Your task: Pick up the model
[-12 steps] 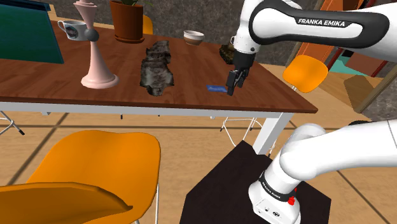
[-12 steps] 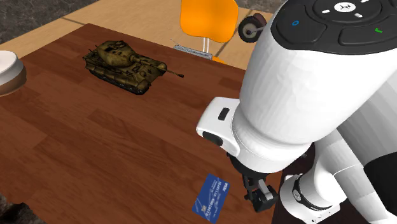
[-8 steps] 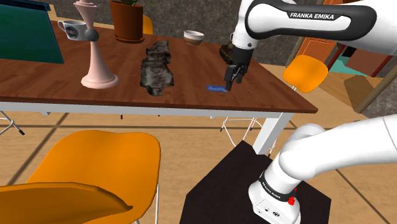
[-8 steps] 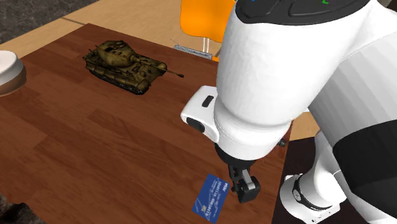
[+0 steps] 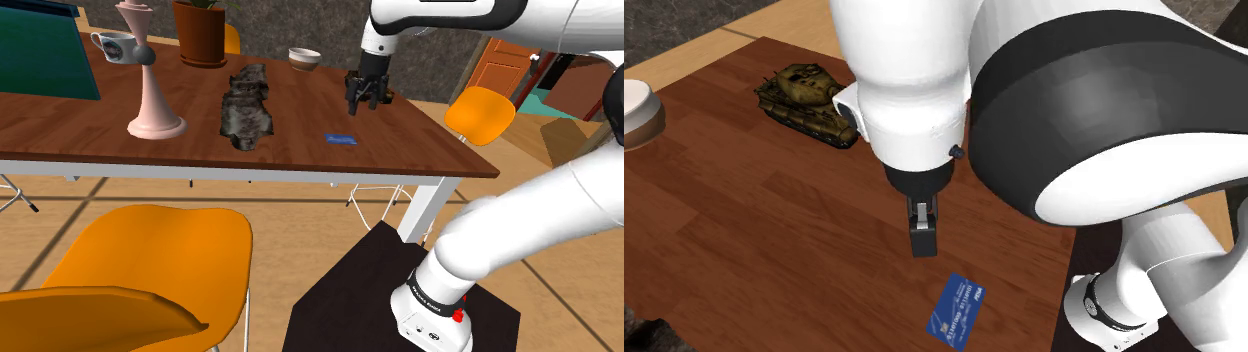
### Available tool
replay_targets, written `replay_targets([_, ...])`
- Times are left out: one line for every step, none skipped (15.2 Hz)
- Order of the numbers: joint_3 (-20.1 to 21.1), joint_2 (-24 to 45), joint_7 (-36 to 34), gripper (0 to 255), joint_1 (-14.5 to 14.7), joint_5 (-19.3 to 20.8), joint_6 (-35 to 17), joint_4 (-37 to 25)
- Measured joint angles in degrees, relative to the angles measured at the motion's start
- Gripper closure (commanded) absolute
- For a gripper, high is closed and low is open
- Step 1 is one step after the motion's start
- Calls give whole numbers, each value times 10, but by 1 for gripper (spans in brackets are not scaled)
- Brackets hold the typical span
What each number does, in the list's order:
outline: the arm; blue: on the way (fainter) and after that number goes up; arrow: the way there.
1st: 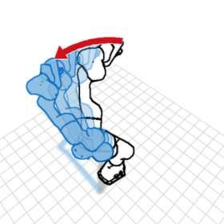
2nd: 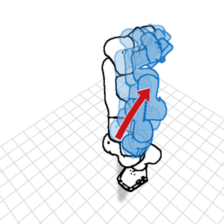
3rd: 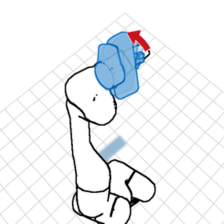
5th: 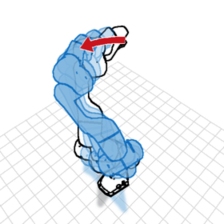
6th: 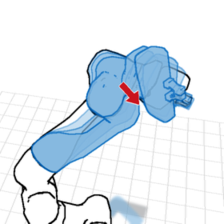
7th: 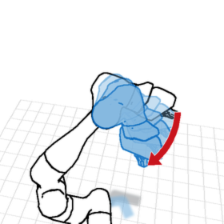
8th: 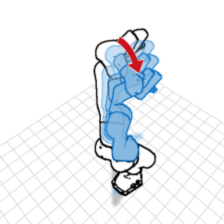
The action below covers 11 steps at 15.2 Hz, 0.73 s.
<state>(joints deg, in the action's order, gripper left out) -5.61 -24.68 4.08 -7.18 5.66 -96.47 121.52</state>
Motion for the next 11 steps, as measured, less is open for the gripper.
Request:
replay_targets([-4, 19, -5, 0, -4, -1, 3, -23])
replay_targets([-10, 33, -7, 0, -9, 0, 5, -41])
replay_targets([-16, 49, -9, 0, -14, -1, 4, -59])
replay_targets([-24, 65, -8, 0, -20, 0, 4, -76])
replay_targets([-29, 85, -13, 0, -24, -2, 7, -100])
replay_targets([-34, 104, -16, 0, -28, -4, 12, -125])
replay_targets([-39, 118, -20, 0, -32, -6, 15, -145])
replay_targets([-45, 133, -21, 0, -37, -8, 20, -166])
replay_targets([-52, 150, -22, 0, -43, -10, 22, -185])
replay_targets([-59, 172, -23, 0, -48, -14, 26, -213])
replay_targets([-65, 190, -24, 0, -53, -18, 34, -240])
